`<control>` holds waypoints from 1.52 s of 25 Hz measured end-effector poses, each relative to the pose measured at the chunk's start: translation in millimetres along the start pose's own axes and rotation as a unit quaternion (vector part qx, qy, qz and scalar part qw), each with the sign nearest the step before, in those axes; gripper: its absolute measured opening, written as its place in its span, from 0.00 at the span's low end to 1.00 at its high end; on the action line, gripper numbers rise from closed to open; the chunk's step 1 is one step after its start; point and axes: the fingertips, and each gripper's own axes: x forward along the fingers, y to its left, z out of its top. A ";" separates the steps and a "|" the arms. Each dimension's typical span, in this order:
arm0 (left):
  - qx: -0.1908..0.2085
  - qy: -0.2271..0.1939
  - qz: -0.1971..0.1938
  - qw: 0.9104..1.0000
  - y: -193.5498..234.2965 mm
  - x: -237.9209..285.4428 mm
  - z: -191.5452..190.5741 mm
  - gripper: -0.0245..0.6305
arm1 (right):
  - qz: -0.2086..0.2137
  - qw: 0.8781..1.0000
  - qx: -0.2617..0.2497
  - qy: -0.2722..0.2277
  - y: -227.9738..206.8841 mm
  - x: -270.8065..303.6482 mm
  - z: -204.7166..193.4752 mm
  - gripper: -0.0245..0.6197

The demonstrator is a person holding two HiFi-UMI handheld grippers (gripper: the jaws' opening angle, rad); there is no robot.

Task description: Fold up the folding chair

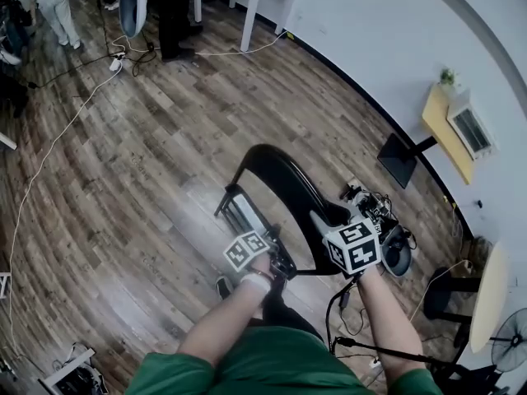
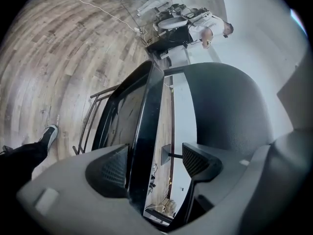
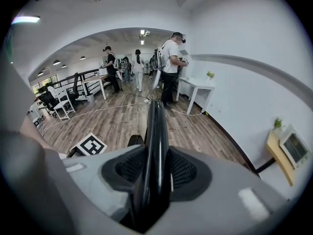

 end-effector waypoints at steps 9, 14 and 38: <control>-0.006 -0.023 0.008 1.000 -26.7 32.8 -7.1 0.57 | 0.012 1.000 0.011 0.002 -31.1 3.0 -2.0 0.27; -0.012 -0.026 -0.002 1.000 -37.5 44.7 -10.9 0.57 | 0.013 1.000 0.011 0.001 -24.6 0.6 -0.2 0.27; 0.103 -0.020 -0.018 0.994 -1.0 -39.8 47.2 0.54 | -0.009 1.000 -0.009 0.003 15.1 -3.5 2.1 0.27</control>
